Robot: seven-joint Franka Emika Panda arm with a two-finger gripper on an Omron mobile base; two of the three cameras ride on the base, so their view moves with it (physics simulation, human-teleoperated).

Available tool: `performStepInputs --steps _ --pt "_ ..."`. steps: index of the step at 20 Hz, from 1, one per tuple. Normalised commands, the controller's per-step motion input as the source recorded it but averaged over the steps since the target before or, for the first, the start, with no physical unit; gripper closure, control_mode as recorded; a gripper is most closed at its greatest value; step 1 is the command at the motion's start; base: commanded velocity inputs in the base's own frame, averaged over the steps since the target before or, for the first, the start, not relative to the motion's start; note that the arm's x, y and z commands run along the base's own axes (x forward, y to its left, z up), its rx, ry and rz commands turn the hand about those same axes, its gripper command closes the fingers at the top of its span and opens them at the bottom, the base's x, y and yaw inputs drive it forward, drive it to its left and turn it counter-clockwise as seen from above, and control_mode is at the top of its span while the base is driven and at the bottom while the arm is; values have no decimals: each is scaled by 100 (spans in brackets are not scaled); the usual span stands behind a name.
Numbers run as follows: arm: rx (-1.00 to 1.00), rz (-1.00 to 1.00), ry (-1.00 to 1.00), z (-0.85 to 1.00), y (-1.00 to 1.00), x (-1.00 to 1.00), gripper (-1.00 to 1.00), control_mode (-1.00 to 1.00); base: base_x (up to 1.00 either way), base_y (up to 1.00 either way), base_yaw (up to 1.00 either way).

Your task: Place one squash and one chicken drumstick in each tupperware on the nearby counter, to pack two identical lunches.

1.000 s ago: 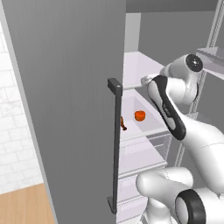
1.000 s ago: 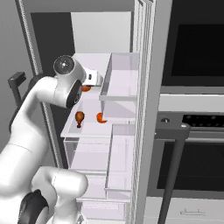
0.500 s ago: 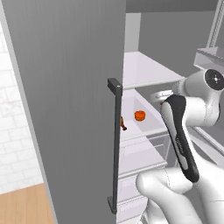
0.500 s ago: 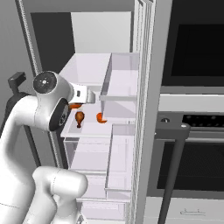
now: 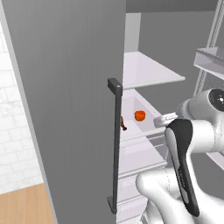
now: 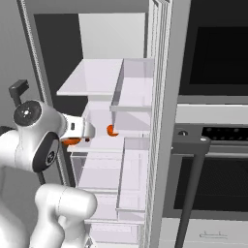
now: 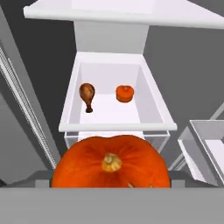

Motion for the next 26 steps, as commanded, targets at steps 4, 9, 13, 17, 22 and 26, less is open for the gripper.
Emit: performStepInputs --steps 4,9,13,17,22,26 --pt "-2 0 4 -37 0 -78 100 -100 0 0 0" --pt "0 0 0 -10 0 -34 100 100 -49 1 0" --pt "0 0 0 0 0 0 100 100 -94 1 0" --pt "0 0 0 0 0 0 100 100 -98 -1 0" --pt "0 0 0 0 0 0 100 100 -62 -41 -1" --pt "0 0 0 0 0 0 100 100 -26 -69 -2"
